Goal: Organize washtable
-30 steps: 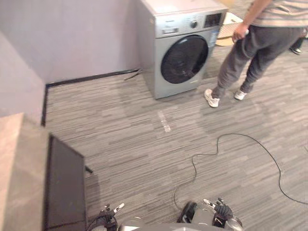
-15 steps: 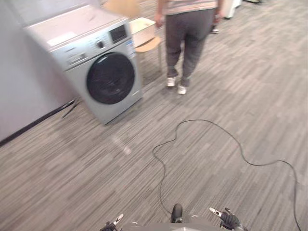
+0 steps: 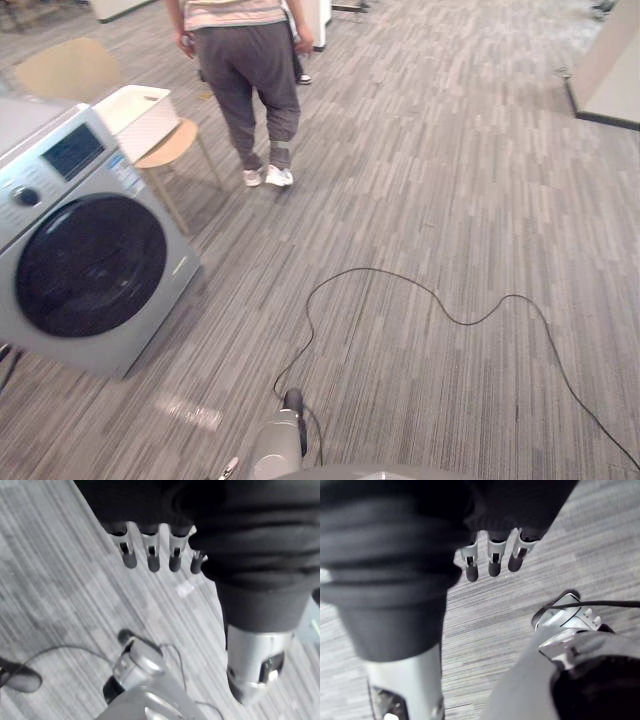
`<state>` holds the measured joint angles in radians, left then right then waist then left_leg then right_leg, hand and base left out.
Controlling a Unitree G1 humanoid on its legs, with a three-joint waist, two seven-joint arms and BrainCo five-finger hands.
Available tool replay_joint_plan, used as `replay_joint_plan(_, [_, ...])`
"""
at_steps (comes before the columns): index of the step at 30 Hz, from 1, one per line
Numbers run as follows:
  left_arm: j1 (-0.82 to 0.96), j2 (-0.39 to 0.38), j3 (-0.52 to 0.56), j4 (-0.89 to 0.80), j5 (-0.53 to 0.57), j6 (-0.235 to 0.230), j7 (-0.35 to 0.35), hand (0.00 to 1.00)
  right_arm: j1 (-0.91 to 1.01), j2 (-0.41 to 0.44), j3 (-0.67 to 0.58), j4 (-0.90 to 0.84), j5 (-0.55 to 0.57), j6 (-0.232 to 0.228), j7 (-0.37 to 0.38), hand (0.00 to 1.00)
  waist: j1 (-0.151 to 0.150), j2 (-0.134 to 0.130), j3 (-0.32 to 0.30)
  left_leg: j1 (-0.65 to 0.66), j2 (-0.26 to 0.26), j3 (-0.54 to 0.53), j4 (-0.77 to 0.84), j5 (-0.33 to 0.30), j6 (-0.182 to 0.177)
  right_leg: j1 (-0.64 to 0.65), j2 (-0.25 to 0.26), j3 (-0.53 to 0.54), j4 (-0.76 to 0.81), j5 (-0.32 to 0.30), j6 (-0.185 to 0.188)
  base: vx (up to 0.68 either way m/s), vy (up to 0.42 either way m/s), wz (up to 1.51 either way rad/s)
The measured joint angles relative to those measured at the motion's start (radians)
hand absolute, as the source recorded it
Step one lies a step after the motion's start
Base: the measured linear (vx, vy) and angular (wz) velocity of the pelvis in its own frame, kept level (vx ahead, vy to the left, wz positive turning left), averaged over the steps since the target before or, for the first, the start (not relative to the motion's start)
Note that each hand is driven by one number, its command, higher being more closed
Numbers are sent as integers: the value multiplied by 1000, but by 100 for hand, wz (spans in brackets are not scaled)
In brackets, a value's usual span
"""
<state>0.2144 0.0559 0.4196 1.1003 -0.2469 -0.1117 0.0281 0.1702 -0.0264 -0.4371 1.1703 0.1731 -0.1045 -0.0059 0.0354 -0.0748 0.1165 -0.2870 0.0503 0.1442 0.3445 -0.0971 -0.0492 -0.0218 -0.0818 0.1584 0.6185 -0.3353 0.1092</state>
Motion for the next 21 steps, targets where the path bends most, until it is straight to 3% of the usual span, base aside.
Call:
replay_joint_plan(1, [-18,20,-44,0,0,1,1,0,-6,3,1,0,0,2,5,0,-14,-3,14,62,-5,23,-13,-28,10,-81,-23,-25,200,75,145,534,122,-50])
replay_joint_plan(3, [-39,37,-98,-6,0,-1,2,0,-10,2,6,-5,1,0,5,0,-25,-3,18,185,-2,78,-68,-56,9,-167,-80,-131,371,106,89,475,110,-79])
replay_joint_plan(4, [-55,36,-109,-5,0,-1,2,0,-14,-4,17,-19,2,-1,4,0,-26,6,20,274,2,133,-129,-62,6,-214,-125,-227,384,81,18,411,102,-128])
replay_joint_plan(5, [-63,37,-118,-5,-1,-1,3,0,-15,-8,33,-36,2,-5,3,0,-30,17,20,343,6,178,-186,-68,0,-258,-151,-321,328,57,-21,408,87,-125])
replay_joint_plan(7, [-108,35,-155,-3,-2,-2,4,0,-19,-12,34,-38,3,-16,3,0,-50,33,26,400,15,204,-232,-92,-20,-311,-167,-457,137,58,-28,329,18,-76])
replay_joint_plan(8, [-142,32,-191,0,-1,-2,3,0,-22,-20,35,-35,3,-14,2,0,-56,45,32,424,21,238,-261,-101,-37,-334,-161,-529,-80,123,-36,84,63,-51])
replay_joint_plan(9, [-155,29,-201,1,-1,-2,2,0,-20,-22,34,-31,3,-13,2,0,-56,48,35,441,21,252,-275,-105,-48,-337,-156,-558,-200,175,-39,-111,123,-55])
replay_joint_plan(10, [-178,21,-211,11,0,-2,0,0,-14,-20,24,-29,2,-11,1,0,-56,48,46,479,14,273,-286,-113,-70,-341,-148,-583,-377,267,-35,92,4,-37])
replay_joint_plan(11, [-180,9,-207,16,1,-2,0,0,-4,-16,9,-27,1,4,1,0,-73,52,46,525,24,283,-291,-138,-109,-348,-148,-585,-413,312,-39,234,-75,-20])
replay_joint_plan(12, [-172,-2,-195,14,3,-2,0,0,9,-12,3,-29,3,8,2,0,-85,63,44,549,40,286,-283,-154,-134,-345,-146,-586,-386,308,-59,490,-289,13])
replay_joint_plan(13, [-152,-17,-167,1,21,-4,-2,0,39,-3,-2,-30,-1,14,2,0,-86,54,45,555,66,271,-173,-161,-144,-346,-148,-574,-289,317,-120,456,-352,18])
replay_joint_plan(14, [-140,-20,-158,-11,26,-10,-2,0,47,0,-2,-30,-2,21,4,0,-88,56,45,526,99,247,-61,-161,-144,-338,-143,-570,-255,327,-134,513,-561,8])
replay_joint_plan(15, [-131,-36,-130,-17,34,-7,-2,0,61,-14,-10,-34,-1,24,5,0,-88,84,38,440,194,192,223,-137,-121,-304,-100,-577,-205,305,-155,505,-533,-31])
replay_joint_plan(16, [-110,-55,-99,-24,26,-8,-2,0,56,-44,3,-39,-2,22,6,0,-72,140,42,341,283,127,465,16,-42,-257,-31,-569,-205,240,-171,562,-474,-60])
replay_joint_plan(17, [-106,-62,-96,-24,21,-9,-2,0,49,-58,9,-39,-6,22,5,0,-59,143,48,303,300,83,553,118,-38,-231,1,-549,-215,220,-180,697,-396,-107])
replay_joint_plan(18, [-108,-67,-97,-31,15,-10,-8,0,19,-82,17,-38,-7,22,4,0,-40,164,55,227,286,6,708,134,-66,-174,45,-513,-235,189,-204,631,-350,-99])
replay_joint_plan(19, [-112,-59,-103,-34,14,-10,-12,0,-7,-83,20,-36,-7,22,3,0,-42,161,64,166,264,-20,793,79,-79,-123,68,-491,-264,173,-216,824,-459,-115])
replay_joint_plan(20, [-112,-36,-104,-43,3,-15,-17,0,-44,-81,51,-32,-6,21,3,0,-38,136,79,89,211,-8,811,-9,-84,-9,88,-456,-340,158,-223,573,-321,-80])
replay_joint_plan(21, [-112,-32,-106,-44,-4,-18,-16,0,-56,-80,67,-30,-6,20,4,0,-35,122,83,62,195,15,784,-37,-75,35,94,-438,-374,168,-205,337,-238,-97])
